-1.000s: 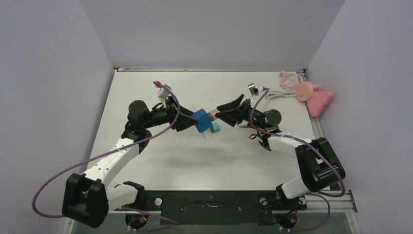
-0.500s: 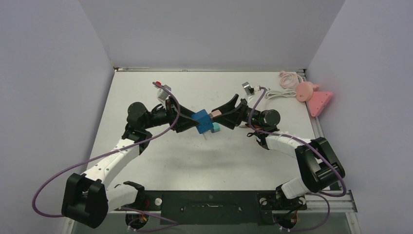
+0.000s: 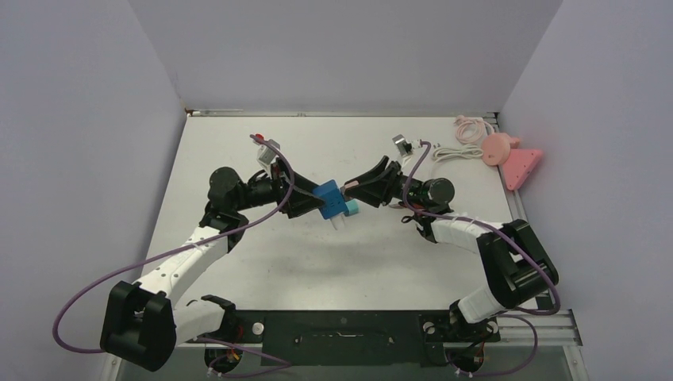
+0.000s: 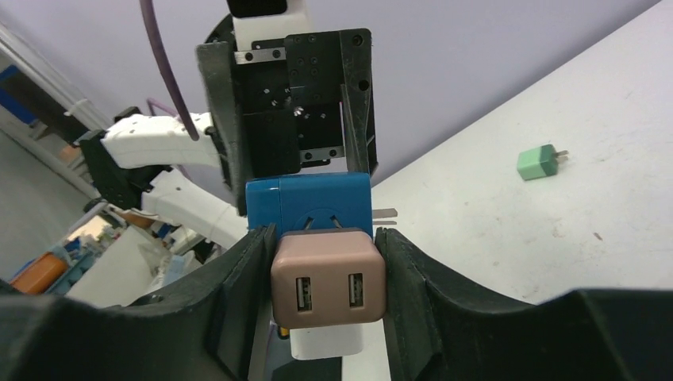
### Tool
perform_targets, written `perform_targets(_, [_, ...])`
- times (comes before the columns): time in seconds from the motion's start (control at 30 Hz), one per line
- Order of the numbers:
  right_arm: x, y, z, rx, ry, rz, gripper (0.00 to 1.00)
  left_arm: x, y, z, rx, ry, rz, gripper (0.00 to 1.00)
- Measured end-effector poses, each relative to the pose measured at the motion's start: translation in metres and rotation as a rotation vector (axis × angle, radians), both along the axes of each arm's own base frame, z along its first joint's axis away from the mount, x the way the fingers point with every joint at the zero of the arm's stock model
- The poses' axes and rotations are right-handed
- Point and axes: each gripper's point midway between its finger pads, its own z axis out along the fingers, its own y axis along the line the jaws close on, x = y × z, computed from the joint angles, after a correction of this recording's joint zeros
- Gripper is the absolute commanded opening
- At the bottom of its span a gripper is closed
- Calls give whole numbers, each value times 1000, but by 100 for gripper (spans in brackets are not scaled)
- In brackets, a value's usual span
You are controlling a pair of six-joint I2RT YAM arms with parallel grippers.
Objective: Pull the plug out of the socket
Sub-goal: Remove the plug from the socket.
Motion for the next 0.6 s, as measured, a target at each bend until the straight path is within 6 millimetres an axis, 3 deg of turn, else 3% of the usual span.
perform_targets(0.07, [4,0,-3,-15,-7,-27,5,4,0,-3,8,4,19,99])
perform_targets(0.23, [16,-5,-18,-94,-4,-142,5,18,4,-13,40,36,93,96])
perform_targets(0.43, [34,-18,-28,-212,-68,-354,5,44,23,-25,85,89,237,96])
perform_targets(0.6, [37,-11,-50,-347,-120,-484,5,53,25,-36,101,136,261,96])
